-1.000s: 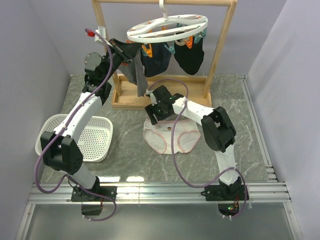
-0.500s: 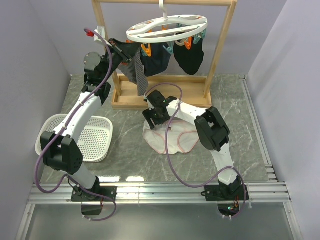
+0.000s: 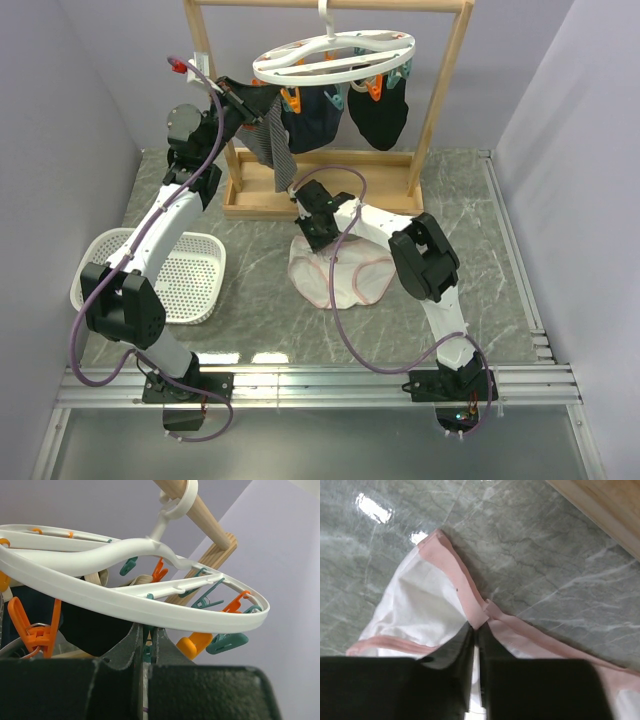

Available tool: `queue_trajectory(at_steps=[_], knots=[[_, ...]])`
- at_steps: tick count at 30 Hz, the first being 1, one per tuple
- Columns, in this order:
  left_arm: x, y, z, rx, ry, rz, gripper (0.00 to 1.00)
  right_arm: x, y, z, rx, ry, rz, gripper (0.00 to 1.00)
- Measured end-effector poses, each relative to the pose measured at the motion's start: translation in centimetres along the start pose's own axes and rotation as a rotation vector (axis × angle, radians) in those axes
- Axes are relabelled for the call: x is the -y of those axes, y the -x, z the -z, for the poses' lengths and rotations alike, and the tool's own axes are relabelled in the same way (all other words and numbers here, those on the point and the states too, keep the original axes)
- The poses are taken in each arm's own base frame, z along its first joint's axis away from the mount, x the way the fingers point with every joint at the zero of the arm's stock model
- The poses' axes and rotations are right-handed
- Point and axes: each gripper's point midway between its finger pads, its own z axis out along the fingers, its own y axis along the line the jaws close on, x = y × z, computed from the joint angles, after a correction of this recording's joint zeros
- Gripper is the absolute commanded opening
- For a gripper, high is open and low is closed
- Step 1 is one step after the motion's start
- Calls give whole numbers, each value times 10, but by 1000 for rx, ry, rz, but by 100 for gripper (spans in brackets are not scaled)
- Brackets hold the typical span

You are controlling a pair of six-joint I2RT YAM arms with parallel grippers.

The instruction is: Clip the underwear to the hanger

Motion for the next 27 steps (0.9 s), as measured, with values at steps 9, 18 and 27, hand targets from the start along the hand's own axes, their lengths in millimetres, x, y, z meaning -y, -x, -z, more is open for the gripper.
queue_trajectory(at_steps=[9, 18, 27], knots=[[-1, 0, 0, 0, 1, 0, 0, 2, -5, 5, 47, 2, 18, 0], [0, 0, 0, -5, -3, 0, 0, 11, 27, 92, 364, -47, 102, 0], [0, 0, 0, -5, -3, 0, 0, 13, 97, 176, 749, -121, 168, 0]])
